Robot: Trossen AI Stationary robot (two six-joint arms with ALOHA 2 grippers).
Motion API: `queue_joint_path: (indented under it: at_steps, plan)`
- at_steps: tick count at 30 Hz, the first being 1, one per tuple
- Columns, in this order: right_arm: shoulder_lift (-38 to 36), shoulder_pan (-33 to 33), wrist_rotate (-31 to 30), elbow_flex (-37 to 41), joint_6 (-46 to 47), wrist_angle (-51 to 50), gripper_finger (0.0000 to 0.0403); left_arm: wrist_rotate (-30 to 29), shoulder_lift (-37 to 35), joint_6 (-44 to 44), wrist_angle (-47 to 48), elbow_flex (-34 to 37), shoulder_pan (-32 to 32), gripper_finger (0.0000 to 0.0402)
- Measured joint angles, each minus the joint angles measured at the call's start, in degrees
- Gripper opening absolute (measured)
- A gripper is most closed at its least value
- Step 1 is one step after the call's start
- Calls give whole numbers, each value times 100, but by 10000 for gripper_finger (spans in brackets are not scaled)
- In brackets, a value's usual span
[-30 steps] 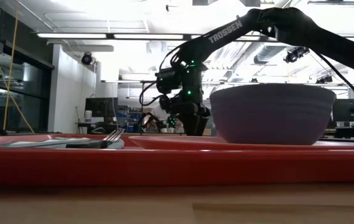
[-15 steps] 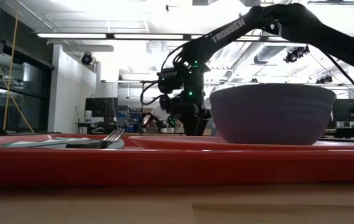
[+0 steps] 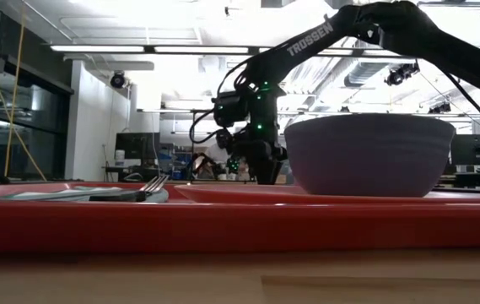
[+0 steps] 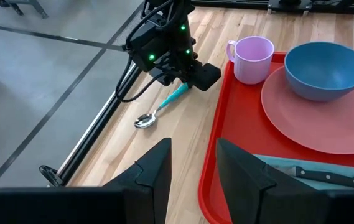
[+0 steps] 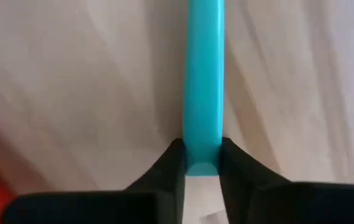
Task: Set up tray
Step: Put the blue spoon on the blue napkin to the left of the blue fork
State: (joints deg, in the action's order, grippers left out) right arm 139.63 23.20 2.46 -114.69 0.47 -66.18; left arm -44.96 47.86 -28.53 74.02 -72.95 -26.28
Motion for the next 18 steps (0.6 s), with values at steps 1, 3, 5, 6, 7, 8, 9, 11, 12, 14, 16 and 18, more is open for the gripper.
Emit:
queue_joint_path:
  at_steps: [1, 3, 5, 6, 7, 8, 9, 11, 12, 14, 16, 18]
  plan:
    - [0, -14, 32, 0, -8, -17, 48, -1, 0, -2, 0, 0, 0, 156]
    - [0, -40, 65, 3, -6, -42, 40, 1, 0, 0, 0, 0, -1, 156]
    - [0, -49, 106, 7, -9, -60, 40, 0, 0, 0, 0, 0, -1, 156]
    - [-1, -60, 120, 7, -9, -66, 40, 1, 0, -1, -1, 0, -1, 156]
    - [-27, -69, 120, 4, -9, -89, 40, 1, 0, -2, -3, 0, -2, 156]
    - [-58, -86, 114, 0, -10, -105, 40, 1, 0, -2, -9, 0, -2, 156]
    - [-84, -104, 111, 4, -11, -110, 40, 1, 0, -2, -18, 0, 0, 156]
    - [-180, -134, 118, 16, 6, -110, 40, 1, 0, -5, -55, 0, -1, 156]
    - [-240, -144, 144, 26, 40, -130, 40, -1, 0, -19, -76, 0, 0, 156]
    - [-369, -172, 281, 53, 97, -181, 40, 1, 0, -45, -104, 0, -2, 156]
    - [-547, -236, 259, 58, 106, -193, 40, -3, 0, -119, -158, 0, -1, 156]
    - [-805, -304, 160, 40, 116, -215, 40, -1, 1, -223, -198, 0, -1, 156]
